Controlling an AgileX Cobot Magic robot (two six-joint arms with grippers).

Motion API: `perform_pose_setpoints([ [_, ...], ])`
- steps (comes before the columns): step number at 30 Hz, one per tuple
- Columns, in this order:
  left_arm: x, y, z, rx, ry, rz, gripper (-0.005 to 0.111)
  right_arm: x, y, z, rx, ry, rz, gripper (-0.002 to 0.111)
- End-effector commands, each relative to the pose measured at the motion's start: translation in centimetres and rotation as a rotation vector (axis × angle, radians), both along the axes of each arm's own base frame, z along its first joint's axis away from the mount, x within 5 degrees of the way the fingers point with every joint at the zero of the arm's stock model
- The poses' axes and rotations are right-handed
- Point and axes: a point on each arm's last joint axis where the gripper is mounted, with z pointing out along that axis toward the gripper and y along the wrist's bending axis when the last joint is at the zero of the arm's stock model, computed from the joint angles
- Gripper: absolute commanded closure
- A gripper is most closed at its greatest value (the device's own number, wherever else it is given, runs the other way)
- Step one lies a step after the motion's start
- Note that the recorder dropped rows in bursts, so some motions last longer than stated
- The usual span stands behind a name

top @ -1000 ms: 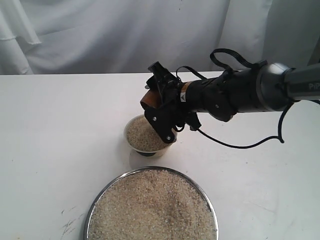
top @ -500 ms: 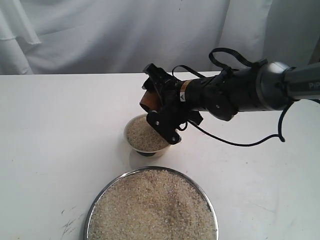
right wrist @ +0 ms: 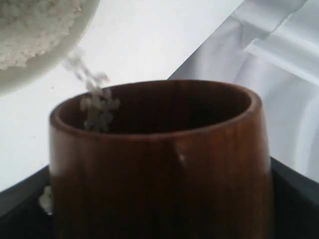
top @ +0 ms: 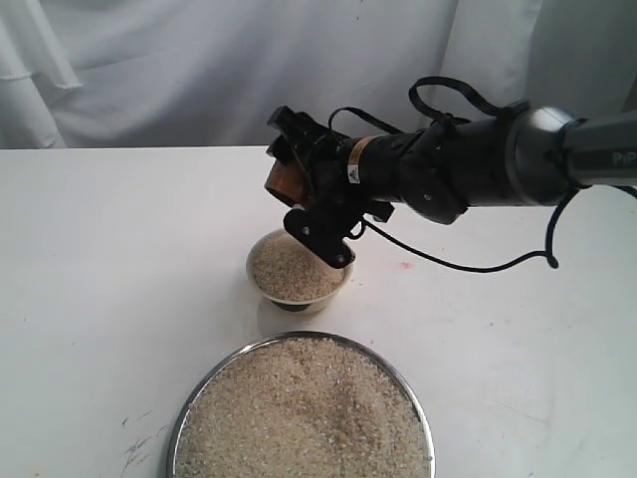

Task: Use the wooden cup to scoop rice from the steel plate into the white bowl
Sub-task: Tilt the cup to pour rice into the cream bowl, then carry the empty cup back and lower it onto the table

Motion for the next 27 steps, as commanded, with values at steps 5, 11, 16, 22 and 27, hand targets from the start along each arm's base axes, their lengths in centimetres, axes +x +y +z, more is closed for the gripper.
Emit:
perform_pose_setpoints([
  [5, 0.0, 0.0, -0.1, -0.004, -0.007, -0.001, 0.107, -1.0, 0.6, 2.3, -0.046, -0.094, 0.078, 0.108],
  [11, 0.0, 0.0, -0.1, -0.004, -0.007, -0.001, 0.107, -1.6, 0.3, 2.9, -0.076, -0.104, 0.090, 0.108],
  [16, 0.0, 0.0, -0.1, -0.004, -0.007, -0.001, 0.107, -2.0, -0.4, 3.1, 0.282, 0.264, -0.236, 0.108],
  [22, 0.0, 0.0, -0.1, -0.004, -0.007, -0.001, 0.107, -1.2, -2.0, 4.4, 1.073, 0.691, -0.598, 0.108],
  [27, 0.0, 0.0, -0.1, -0.004, -0.007, -0.001, 0.107, -1.9, -7.4, 3.3, 1.675, 0.878, -0.710, 0.108],
])
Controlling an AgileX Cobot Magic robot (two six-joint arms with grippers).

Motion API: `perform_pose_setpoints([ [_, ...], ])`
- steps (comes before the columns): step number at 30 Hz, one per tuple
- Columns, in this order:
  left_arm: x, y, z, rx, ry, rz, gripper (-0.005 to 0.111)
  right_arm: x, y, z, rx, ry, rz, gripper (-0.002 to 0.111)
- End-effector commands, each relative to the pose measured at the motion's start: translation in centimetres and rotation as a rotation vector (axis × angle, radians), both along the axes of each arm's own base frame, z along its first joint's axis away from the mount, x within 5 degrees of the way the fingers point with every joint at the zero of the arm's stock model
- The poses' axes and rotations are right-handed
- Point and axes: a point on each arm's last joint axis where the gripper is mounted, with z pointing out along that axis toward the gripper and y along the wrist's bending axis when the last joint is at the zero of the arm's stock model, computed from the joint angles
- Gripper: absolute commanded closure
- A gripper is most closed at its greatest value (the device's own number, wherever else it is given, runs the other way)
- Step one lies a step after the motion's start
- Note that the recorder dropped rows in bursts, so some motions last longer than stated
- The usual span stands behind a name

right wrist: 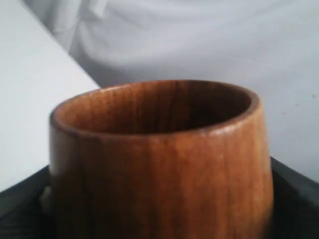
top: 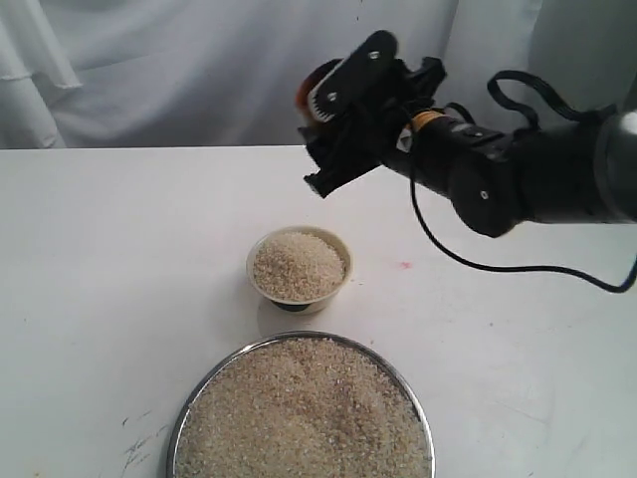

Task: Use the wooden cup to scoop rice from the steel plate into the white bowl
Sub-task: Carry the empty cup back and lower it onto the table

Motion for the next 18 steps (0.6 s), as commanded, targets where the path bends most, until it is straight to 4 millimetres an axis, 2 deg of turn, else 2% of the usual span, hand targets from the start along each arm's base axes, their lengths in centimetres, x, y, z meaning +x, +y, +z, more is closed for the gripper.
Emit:
perform_pose_setpoints([
  [1, 0.0, 0.0, -0.1, -0.004, -0.007, -0.001, 0.107, -0.7, -4.3, -0.8, 0.350, 0.027, -0.148, 0.108],
  [4, 0.0, 0.0, -0.1, -0.004, -0.007, -0.001, 0.107, -2.2, -7.4, -3.8, 0.325, 0.020, -0.115, 0.108],
  [7, 0.0, 0.0, -0.1, -0.004, -0.007, -0.001, 0.107, -2.9, -8.8, -5.3, 0.372, 0.042, -0.076, 0.108],
  [10, 0.0, 0.0, -0.1, -0.004, -0.007, -0.001, 0.107, -3.0, -9.5, -6.8, 0.389, 0.100, -0.036, 0.108],
  [11, 0.0, 0.0, -0.1, -0.004, -0.007, -0.001, 0.107, -2.9, -9.8, -7.9, 0.359, 0.126, -0.010, 0.108],
  [18, 0.0, 0.0, -0.1, -0.004, -0.007, -0.001, 0.107, -2.8, -10.1, -11.6, 0.321, 0.211, 0.071, 0.108],
])
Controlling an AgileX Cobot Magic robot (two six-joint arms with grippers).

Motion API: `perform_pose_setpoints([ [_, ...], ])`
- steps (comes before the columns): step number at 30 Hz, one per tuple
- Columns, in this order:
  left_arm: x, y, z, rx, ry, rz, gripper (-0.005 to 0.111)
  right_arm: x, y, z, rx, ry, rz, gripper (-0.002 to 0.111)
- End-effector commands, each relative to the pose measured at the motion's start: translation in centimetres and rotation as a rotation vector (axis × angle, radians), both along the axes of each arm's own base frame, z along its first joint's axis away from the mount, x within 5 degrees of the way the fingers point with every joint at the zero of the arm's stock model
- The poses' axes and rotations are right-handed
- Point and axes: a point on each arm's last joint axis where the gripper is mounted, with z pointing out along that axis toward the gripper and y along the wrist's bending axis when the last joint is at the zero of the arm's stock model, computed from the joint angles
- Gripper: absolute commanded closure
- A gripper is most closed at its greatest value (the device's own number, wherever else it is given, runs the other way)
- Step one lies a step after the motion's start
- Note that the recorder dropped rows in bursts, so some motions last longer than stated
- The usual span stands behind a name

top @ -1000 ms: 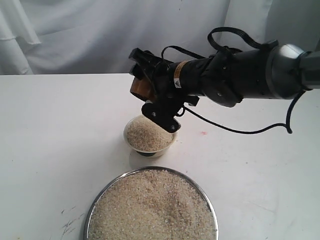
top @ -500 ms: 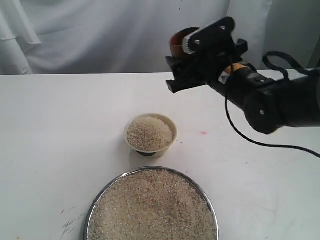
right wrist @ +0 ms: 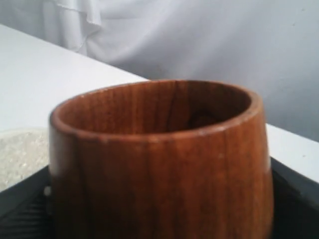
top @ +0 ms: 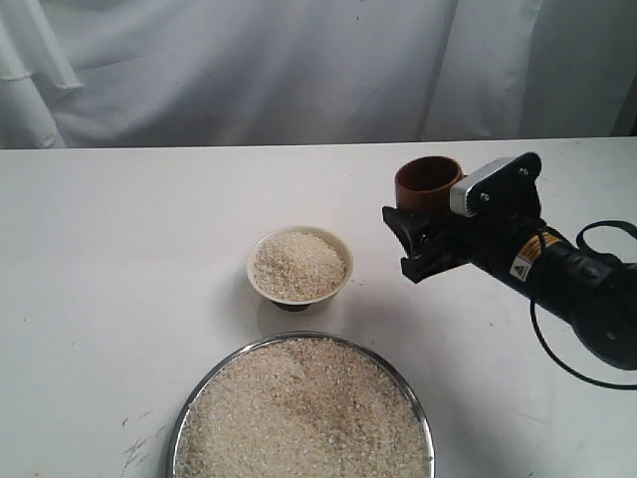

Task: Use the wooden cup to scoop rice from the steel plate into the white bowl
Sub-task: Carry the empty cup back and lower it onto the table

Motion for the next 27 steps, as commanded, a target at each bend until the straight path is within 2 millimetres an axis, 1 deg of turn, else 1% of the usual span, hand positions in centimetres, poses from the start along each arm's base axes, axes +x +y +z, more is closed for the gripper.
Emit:
perform_pose_setpoints([
  [1, 0.0, 0.0, -0.1, -0.004, -0.007, -0.001, 0.107, -0.2, -0.1, -2.0, 0.012, 0.035, 0.071, 0.108],
  [5, 0.0, 0.0, -0.1, -0.004, -0.007, -0.001, 0.107, -0.5, 0.1, -3.1, 0.067, 0.036, 0.110, 0.108],
  [16, 0.0, 0.0, -0.1, -0.004, -0.007, -0.001, 0.107, -1.0, 0.1, -6.1, 0.052, 0.135, 0.122, 0.108],
  [27, 0.0, 0.0, -0.1, -0.004, -0.007, -0.001, 0.107, -1.7, 0.6, -6.3, 0.043, 0.148, 0.219, 0.108],
])
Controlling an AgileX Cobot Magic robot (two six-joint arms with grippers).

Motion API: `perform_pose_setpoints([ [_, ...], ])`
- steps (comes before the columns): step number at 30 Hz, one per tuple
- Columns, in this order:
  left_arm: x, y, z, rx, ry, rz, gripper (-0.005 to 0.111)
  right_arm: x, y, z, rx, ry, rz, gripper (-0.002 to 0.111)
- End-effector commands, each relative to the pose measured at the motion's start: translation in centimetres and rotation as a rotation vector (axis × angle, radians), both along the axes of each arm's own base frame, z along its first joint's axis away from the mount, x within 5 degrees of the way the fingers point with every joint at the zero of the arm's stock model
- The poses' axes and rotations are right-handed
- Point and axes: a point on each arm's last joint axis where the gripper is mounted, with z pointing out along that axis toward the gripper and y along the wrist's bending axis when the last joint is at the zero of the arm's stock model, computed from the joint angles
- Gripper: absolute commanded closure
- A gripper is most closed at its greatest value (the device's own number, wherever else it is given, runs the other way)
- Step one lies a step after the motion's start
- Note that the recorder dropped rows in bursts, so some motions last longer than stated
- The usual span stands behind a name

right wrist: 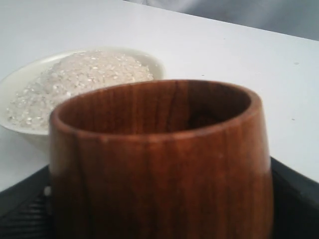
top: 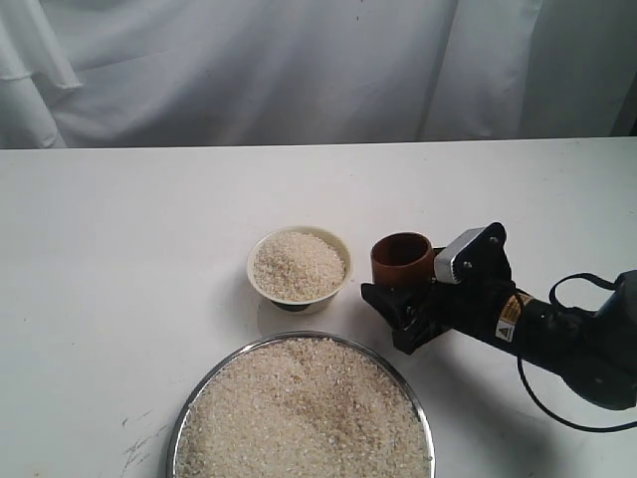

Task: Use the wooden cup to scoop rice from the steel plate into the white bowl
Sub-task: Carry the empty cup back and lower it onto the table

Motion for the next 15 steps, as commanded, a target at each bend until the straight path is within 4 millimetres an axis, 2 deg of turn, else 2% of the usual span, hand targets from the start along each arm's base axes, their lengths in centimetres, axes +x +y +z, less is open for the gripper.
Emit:
perform_pose_setpoints([
  [1, -0.01, -0.01, -0.07, -0.004, -0.007, -0.001, 0.107, -0.25, 0.20, 0.39, 0.018, -0.027, 0.057, 0.108],
  [6, -0.01, -0.01, -0.07, -0.004, -0.007, -0.001, 0.107, -0.54, 0.38, 0.36, 0.013, -0.028, 0.097, 0.108],
  [9, -0.01, -0.01, -0.07, -0.004, -0.007, -0.001, 0.107, -0.54, 0.38, 0.36, 0.013, -0.028, 0.096, 0.103],
  [12, -0.01, -0.01, -0.07, -0.004, -0.007, -0.001, 0.107, -0.50, 0.35, 0.37, 0.023, -0.014, 0.087, 0.091],
  [15, -0.01, -0.01, -0.07, -0.004, -0.007, -0.001, 0.107, -0.35, 0.26, 0.38, 0.036, 0.001, 0.061, 0.070],
])
